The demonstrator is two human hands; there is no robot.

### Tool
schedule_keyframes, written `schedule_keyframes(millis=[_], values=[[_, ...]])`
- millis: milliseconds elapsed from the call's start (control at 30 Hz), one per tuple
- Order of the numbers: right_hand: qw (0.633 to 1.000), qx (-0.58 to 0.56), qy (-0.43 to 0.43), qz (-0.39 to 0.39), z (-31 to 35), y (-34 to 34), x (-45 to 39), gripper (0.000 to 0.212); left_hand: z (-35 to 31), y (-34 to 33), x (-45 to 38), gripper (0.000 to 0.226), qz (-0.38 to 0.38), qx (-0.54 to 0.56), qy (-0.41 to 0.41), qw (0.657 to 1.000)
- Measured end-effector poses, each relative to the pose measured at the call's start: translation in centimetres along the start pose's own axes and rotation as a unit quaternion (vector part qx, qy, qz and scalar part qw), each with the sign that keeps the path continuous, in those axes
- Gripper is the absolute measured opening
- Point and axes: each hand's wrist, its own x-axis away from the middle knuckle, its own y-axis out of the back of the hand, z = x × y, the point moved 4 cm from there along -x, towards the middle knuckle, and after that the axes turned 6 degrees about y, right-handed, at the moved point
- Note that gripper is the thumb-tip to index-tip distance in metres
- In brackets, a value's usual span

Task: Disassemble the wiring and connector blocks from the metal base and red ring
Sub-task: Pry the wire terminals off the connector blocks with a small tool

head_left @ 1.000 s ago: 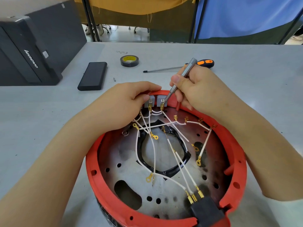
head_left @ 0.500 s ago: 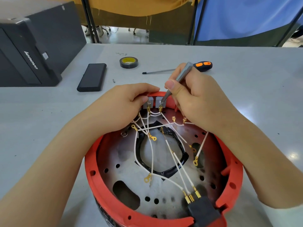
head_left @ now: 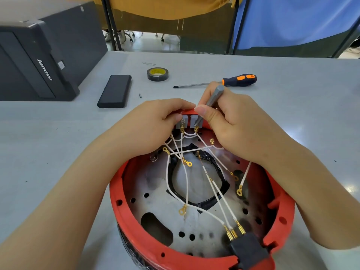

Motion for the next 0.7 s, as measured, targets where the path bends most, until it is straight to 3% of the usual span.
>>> schedule_keyframes(millis=[300,433,600,700], values=[[0.972,-0.225,-0.056,-0.045,-0.6,0.4,0.1,0.015,0.0,0.4,0.3,0.035,0.024,0.073,0.027,0.997],[0.976,-0.195,-0.086,0.046,-1.2,-0.2,-0.4,0.017,-0.3,0.4,0.7,0.031,0.036,0.085,0.02,0.996],[0.956,-0.28,-0.086,-0.014,-1.8,-0.3,-0.3,0.017,0.0,0.4,0.6,0.032,0.022,0.084,0.034,0.996],[0.962,-0.265,-0.066,-0.001,-1.7,-0.4,-0.2,0.017,-0.1,0.3,0.5,0.03,0.016,0.074,0.029,0.997]])
